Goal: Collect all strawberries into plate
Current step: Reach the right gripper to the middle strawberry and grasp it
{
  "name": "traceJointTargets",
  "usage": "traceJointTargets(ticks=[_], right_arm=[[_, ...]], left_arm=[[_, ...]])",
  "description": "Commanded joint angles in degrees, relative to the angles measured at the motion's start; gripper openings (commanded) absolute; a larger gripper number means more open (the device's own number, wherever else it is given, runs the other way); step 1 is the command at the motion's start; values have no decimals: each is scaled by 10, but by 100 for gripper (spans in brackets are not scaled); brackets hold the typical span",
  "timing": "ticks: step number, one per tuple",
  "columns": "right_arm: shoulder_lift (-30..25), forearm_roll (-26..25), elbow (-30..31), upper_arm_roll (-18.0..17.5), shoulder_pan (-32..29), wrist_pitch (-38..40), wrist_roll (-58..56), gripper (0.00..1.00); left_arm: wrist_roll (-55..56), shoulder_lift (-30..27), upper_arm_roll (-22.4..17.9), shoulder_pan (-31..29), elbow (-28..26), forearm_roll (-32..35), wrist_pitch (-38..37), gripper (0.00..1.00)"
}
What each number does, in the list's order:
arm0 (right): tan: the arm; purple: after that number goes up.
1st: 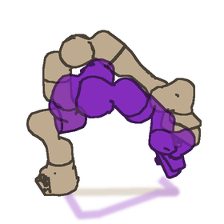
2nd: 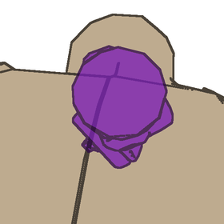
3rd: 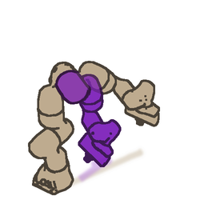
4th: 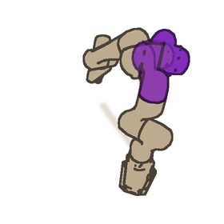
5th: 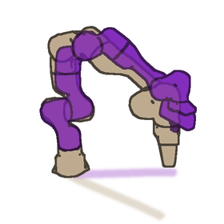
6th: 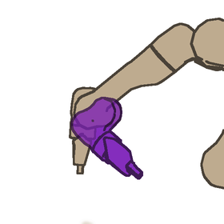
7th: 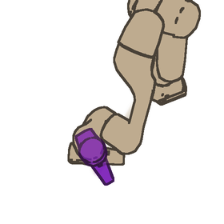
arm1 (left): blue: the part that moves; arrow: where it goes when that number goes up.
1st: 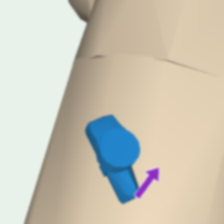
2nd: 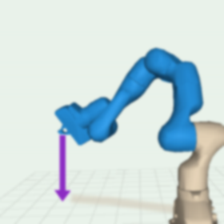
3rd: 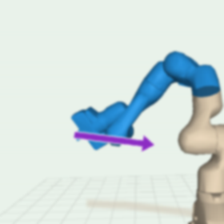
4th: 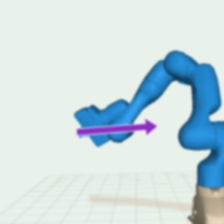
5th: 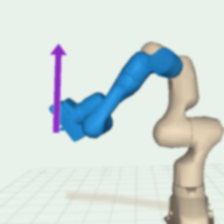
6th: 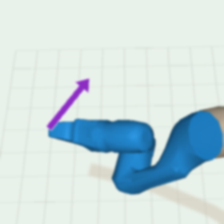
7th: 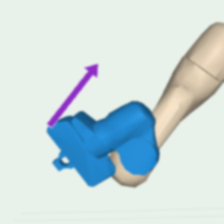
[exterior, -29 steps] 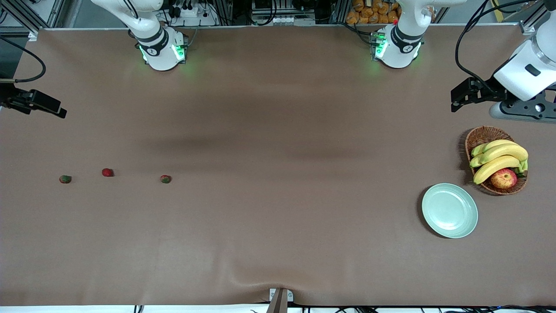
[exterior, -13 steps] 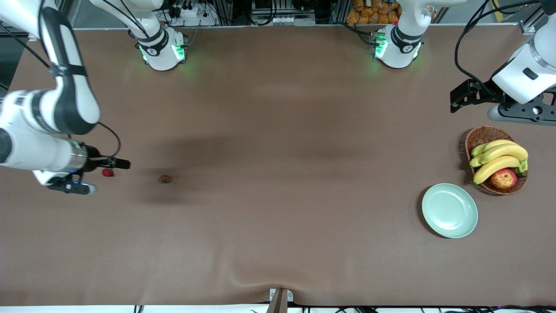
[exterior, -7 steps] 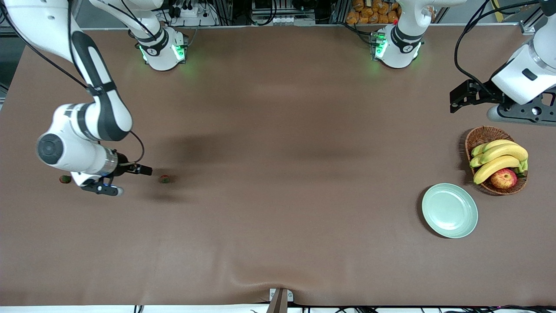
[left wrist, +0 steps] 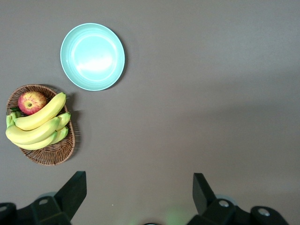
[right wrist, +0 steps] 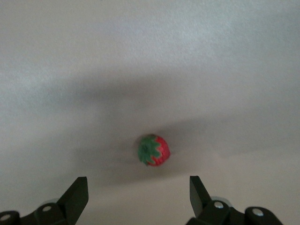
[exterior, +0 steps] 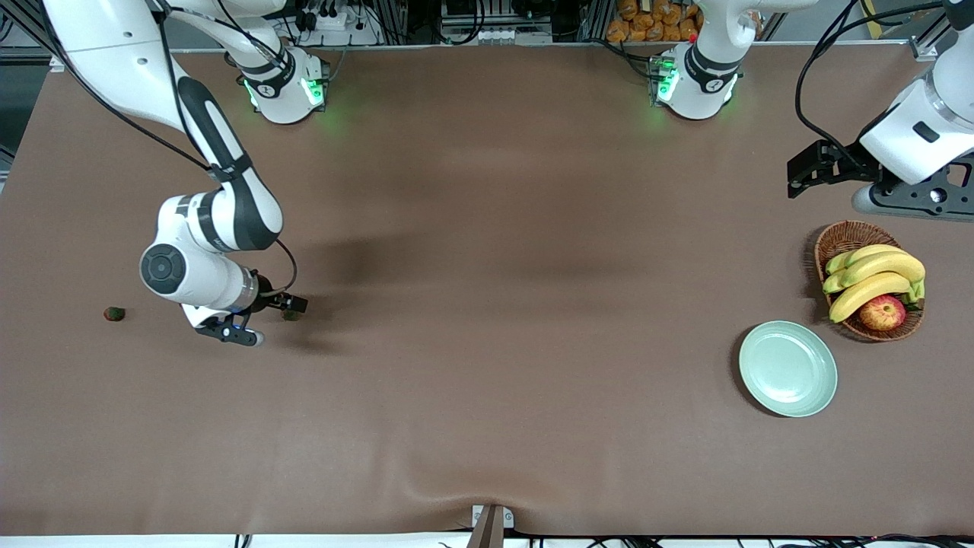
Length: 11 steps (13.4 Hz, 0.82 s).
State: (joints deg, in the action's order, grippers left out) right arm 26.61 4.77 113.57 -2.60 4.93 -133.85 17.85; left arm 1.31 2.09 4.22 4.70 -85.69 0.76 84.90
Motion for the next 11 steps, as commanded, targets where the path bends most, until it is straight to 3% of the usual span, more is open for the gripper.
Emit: traceJointTargets(ticks=[1, 4, 6, 8, 10, 11], right_arm=[[22, -1, -4, 5, -4, -37, 0, 90], [38, -3, -4, 6, -6, -58, -4, 75], [54, -3, -4, 6, -3, -70, -3, 50], [57, -2, -4, 6, -1, -62, -3, 19], [56, -2, -7, 6, -2, -59, -4, 0], [52, -2, -15, 6, 0, -51, -3, 0]], left_arm=[[2, -1, -3, 0, 2, -8, -7, 100], [4, 1, -3, 1, 3, -8, -7, 100], [9, 5, -3, 6, 3, -8, -7, 100], [8, 4, -3, 3, 3, -8, -7, 100], [6, 4, -3, 2, 3, -8, -7, 100], [10, 5, -3, 6, 2, -8, -7, 100]])
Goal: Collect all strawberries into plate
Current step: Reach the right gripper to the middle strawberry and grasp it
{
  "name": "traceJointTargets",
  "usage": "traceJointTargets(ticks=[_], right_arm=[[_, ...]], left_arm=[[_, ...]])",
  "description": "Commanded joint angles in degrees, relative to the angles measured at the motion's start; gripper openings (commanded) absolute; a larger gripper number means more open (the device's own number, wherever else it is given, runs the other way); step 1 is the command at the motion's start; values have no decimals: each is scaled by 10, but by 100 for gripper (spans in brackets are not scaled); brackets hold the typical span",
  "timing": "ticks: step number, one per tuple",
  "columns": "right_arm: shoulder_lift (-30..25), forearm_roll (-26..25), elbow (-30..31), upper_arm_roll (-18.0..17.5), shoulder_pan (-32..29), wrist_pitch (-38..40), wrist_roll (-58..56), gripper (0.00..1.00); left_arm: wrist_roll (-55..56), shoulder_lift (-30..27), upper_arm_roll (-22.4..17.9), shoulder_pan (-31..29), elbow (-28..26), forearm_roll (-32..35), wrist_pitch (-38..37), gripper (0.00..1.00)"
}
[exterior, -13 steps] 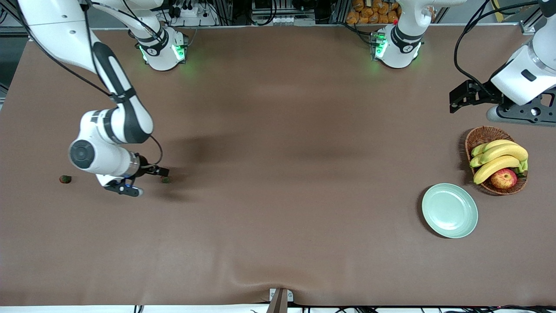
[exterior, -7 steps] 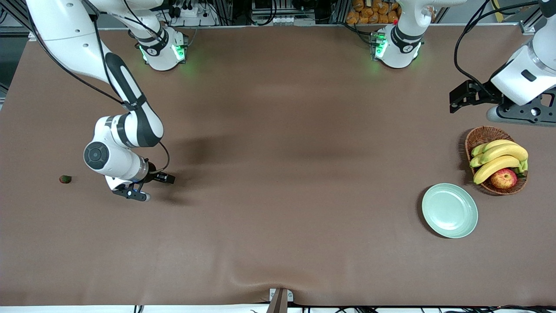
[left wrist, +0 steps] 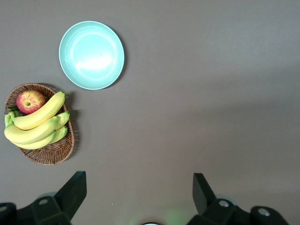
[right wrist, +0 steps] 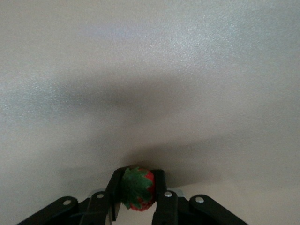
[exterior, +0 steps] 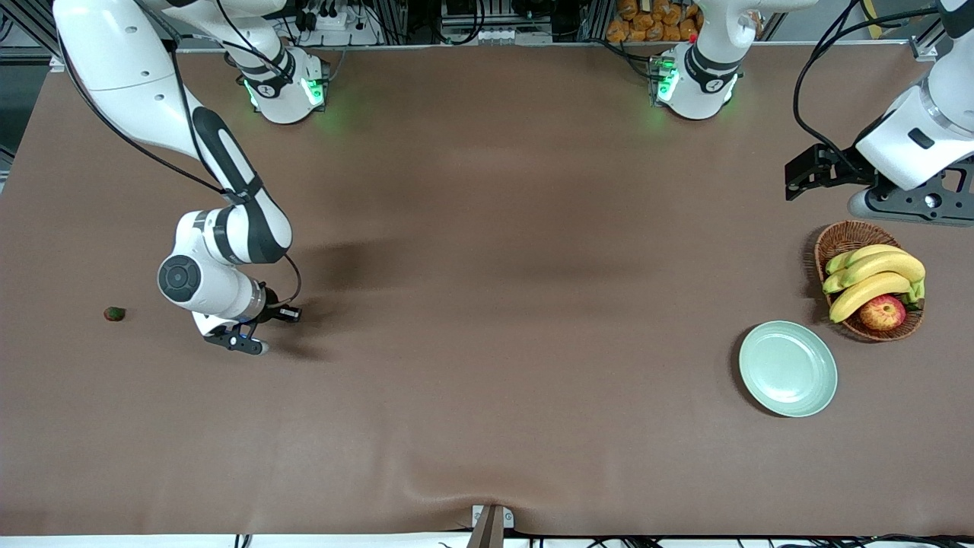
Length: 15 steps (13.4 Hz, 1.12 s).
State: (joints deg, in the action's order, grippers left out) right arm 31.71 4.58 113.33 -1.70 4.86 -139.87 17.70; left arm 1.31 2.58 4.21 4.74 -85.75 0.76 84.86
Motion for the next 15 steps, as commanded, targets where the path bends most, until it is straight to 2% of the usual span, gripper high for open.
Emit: traceJointTargets(ticks=[1, 3, 5, 7, 12, 15], right_arm=[[-2, 1, -30, -4, 3, 43, 6, 0], [-3, 3, -98, -5, 8, 155, 35, 0], [-4, 9, -141, -7, 33, 214, 85, 0], [-7, 22, -151, -11, 79, 214, 160, 0], [12, 135, -202, -14, 211, 182, 332, 0], [46, 139, -239, -13, 275, 179, 432, 0]], left_arm=[[10, 0, -3, 5, 2, -8, -7, 100], [11, 0, -3, 6, 2, -8, -7, 100], [11, 0, -3, 6, 2, -8, -7, 100], [10, 0, -3, 5, 2, -8, -7, 100], [10, 1, -3, 3, 3, -8, -7, 100], [10, 4, -3, 3, 3, -8, -7, 100]])
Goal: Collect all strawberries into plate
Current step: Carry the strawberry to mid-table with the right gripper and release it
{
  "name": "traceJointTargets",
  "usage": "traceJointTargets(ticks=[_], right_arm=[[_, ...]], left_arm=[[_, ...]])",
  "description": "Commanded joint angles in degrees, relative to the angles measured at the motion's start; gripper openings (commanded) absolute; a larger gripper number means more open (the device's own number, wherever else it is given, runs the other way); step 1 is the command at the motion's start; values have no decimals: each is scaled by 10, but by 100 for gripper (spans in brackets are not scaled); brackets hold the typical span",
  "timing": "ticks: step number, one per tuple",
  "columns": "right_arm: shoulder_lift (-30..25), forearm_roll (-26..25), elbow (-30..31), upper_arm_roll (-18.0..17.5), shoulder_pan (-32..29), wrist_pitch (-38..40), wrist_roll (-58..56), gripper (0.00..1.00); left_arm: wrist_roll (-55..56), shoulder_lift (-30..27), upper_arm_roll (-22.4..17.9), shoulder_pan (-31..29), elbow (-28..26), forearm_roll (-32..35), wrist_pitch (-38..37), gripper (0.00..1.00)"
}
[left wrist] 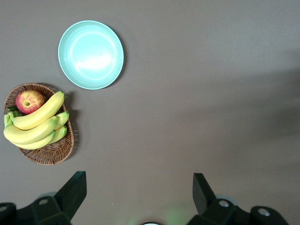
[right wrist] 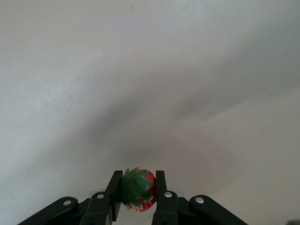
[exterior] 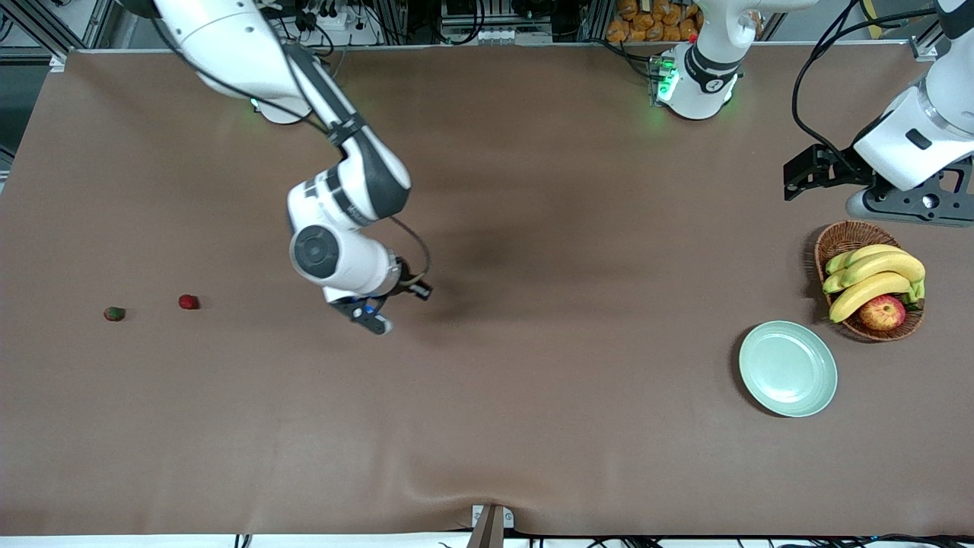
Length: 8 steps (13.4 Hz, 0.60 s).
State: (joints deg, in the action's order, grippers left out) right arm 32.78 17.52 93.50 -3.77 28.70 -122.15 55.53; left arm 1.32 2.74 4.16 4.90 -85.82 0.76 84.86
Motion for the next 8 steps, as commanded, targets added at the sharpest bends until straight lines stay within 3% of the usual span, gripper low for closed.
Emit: traceJointTargets(ticks=[1, 8], right_arm=[[48, 8, -55, 8, 56, -8, 80, 0], [111, 4, -78, 10, 142, -73, 145, 0]], left_arm=[[10, 2, -2, 1, 4, -8, -7, 100], [4, 16, -2, -2, 3, -8, -7, 100]])
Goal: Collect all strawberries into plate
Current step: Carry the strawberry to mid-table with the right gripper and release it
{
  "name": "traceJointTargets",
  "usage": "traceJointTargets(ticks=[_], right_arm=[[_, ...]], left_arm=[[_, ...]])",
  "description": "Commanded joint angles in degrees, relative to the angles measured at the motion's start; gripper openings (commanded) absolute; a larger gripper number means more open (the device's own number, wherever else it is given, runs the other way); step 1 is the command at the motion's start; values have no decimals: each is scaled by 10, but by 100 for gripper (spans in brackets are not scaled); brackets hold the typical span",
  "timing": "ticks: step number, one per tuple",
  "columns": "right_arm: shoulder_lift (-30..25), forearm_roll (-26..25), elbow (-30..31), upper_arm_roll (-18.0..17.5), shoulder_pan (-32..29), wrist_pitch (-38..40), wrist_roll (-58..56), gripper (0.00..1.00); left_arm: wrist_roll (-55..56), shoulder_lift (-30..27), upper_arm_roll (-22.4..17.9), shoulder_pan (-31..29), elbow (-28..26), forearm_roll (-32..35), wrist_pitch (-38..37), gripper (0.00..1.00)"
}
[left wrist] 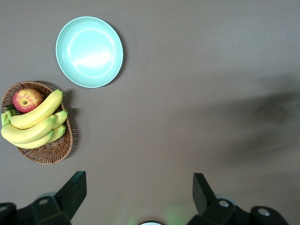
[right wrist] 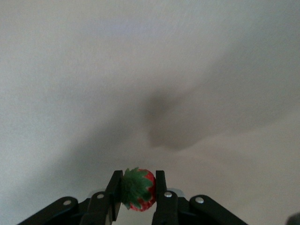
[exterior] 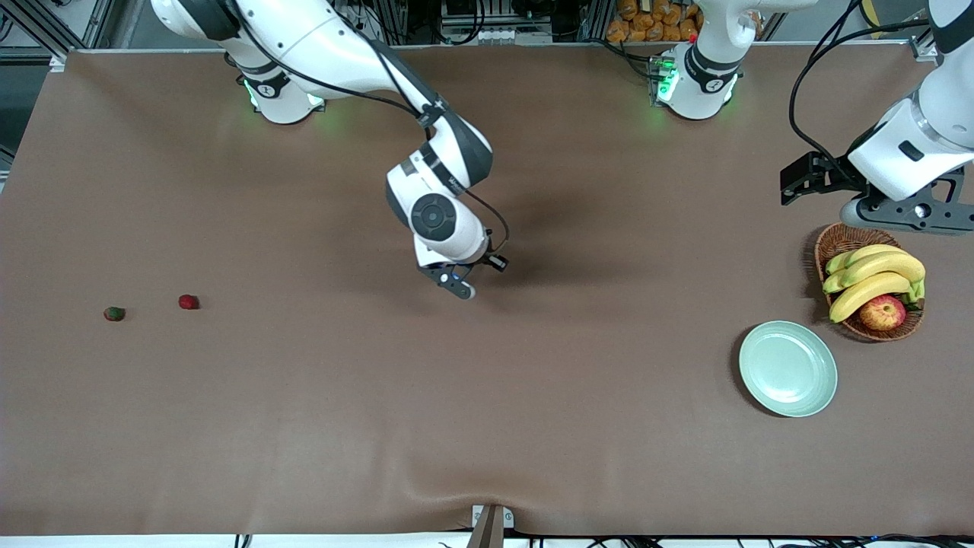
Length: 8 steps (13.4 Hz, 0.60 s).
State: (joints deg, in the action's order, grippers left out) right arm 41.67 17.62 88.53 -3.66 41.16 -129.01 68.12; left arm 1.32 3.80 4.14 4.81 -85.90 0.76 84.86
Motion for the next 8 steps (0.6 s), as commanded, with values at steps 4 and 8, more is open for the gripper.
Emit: traceJointTargets(ticks=[4, 8], right_arm=[[44, 2, -32, 9, 34, -29, 31, 0], [65, 3, -53, 10, 35, -52, 59, 0]], left_arm=[[3, 13, -2, 4, -16, -8, -7, 100], [3, 57, 0, 16, -20, -9, -5, 100]])
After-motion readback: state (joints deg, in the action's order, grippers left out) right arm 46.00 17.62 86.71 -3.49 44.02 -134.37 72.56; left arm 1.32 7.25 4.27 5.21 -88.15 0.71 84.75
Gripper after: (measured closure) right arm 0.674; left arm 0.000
